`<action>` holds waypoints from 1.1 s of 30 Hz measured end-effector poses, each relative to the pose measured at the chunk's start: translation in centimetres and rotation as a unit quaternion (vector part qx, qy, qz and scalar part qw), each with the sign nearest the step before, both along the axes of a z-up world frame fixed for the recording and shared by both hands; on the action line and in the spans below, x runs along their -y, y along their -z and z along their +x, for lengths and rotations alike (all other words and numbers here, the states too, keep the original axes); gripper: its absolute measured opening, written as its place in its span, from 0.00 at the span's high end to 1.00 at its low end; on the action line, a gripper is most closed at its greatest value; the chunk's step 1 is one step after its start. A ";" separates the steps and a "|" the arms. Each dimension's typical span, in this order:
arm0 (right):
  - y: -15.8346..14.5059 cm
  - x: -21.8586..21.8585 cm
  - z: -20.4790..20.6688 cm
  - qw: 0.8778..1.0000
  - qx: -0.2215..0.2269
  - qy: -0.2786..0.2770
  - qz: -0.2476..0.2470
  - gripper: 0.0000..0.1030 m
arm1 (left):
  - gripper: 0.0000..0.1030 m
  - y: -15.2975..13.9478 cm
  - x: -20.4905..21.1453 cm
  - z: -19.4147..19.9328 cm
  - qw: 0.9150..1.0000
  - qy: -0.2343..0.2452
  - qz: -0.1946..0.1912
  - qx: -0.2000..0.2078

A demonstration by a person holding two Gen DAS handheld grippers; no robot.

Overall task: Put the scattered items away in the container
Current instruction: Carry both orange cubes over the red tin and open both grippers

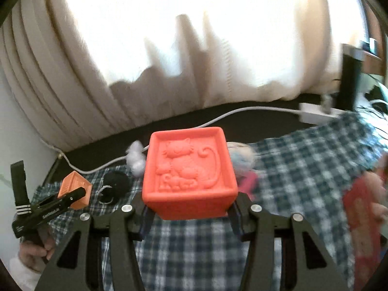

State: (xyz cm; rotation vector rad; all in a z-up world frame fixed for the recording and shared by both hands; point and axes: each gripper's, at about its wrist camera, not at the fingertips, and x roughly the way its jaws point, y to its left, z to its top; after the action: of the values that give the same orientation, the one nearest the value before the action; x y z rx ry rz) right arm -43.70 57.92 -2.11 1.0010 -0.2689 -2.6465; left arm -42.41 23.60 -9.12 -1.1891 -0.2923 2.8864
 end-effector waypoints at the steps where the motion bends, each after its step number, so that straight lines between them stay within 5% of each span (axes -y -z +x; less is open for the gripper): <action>1: -0.6 -1.3 0.7 1.000 -0.004 0.014 -0.003 0.46 | 0.40 -0.2 -0.2 0.1 1.000 0.002 -0.001 -0.003; 8: -3.3 -13.7 4.6 0.989 -0.025 0.137 0.043 0.46 | 0.40 -1.8 -2.5 0.9 1.000 0.021 -0.011 -0.012; 14: -1.3 -22.2 1.6 0.977 0.014 0.208 0.051 0.46 | 0.40 -3.7 -6.1 1.9 0.998 0.050 -0.025 -0.018; 28: 3.7 -24.4 -5.0 0.974 0.119 0.170 0.094 0.47 | 0.40 -8.4 -17.1 4.4 0.988 0.149 -0.017 -0.047; 33: 3.8 -24.9 -4.7 0.977 0.113 0.160 0.081 0.46 | 0.40 -8.9 -22.1 4.6 0.980 0.195 -0.007 -0.047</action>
State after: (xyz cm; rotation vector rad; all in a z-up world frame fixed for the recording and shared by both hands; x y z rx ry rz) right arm -48.41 82.86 -5.90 1.4247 -0.2897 -2.8759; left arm -37.76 45.74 -0.17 -0.9777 -0.0300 2.5916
